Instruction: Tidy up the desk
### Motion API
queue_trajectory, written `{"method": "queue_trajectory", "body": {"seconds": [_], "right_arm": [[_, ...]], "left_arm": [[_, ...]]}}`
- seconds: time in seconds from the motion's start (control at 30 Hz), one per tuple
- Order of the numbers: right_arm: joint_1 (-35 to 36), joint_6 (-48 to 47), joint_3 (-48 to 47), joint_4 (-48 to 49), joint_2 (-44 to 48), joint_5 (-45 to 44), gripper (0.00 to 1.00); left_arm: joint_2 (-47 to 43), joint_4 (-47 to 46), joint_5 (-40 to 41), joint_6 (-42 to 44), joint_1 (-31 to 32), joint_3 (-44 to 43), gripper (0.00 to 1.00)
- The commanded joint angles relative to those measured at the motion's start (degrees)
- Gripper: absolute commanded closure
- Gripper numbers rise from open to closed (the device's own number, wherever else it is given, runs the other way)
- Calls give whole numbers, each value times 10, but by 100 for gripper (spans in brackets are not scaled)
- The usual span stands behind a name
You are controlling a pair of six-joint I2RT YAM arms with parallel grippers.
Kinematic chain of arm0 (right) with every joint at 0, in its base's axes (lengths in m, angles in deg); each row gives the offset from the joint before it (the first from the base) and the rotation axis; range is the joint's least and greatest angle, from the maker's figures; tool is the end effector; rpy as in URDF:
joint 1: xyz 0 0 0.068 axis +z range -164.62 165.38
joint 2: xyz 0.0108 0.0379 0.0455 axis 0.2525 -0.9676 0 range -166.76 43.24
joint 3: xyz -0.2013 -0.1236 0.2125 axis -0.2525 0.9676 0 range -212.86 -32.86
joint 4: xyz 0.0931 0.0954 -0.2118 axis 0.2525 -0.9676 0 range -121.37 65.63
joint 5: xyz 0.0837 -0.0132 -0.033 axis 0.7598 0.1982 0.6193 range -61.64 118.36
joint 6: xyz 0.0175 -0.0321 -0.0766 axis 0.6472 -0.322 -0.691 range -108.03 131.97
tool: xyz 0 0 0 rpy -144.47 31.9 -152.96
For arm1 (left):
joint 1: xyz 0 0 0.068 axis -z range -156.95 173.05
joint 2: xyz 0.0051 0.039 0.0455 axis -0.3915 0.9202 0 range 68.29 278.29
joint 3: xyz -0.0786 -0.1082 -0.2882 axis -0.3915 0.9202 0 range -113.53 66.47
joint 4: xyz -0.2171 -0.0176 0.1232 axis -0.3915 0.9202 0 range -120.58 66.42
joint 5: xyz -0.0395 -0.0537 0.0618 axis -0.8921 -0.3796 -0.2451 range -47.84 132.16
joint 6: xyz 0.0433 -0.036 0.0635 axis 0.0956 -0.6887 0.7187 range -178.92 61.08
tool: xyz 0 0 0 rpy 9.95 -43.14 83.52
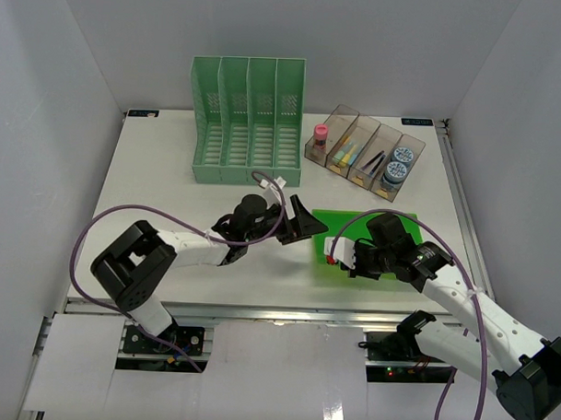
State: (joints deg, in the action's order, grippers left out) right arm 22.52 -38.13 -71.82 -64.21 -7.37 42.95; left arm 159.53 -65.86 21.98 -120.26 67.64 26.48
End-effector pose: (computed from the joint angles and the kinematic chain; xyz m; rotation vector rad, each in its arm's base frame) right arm 0.1118 0.1083 0.2505 -1.7616 1.6904 0.2141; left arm 0.2366 -0.2695 0.2398 -0.0276 2.1645 -1.5214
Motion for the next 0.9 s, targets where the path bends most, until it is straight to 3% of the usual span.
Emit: {"method": "queue_trajectory", "body": {"seconds": [0.0,0.3,0.57,0.8,0.87], "right_arm": [[0,13,-25,14,7,24,92],[-1,17,-20,28,9,31,92],[-1,26,-13,43,8,41,92],[-1,32,-15,46,11,50,92],[-1,34,-12,44,13,61,92]], "left_arm": [[30,91,8,-12,16,-58,3],[42,241,53,-68,18,-96,17],[104,244,9,-113,29,-145,18],[144,215,-23,-131,35,-173,57],[140,211,-24,-132,35,-169,74]]}}
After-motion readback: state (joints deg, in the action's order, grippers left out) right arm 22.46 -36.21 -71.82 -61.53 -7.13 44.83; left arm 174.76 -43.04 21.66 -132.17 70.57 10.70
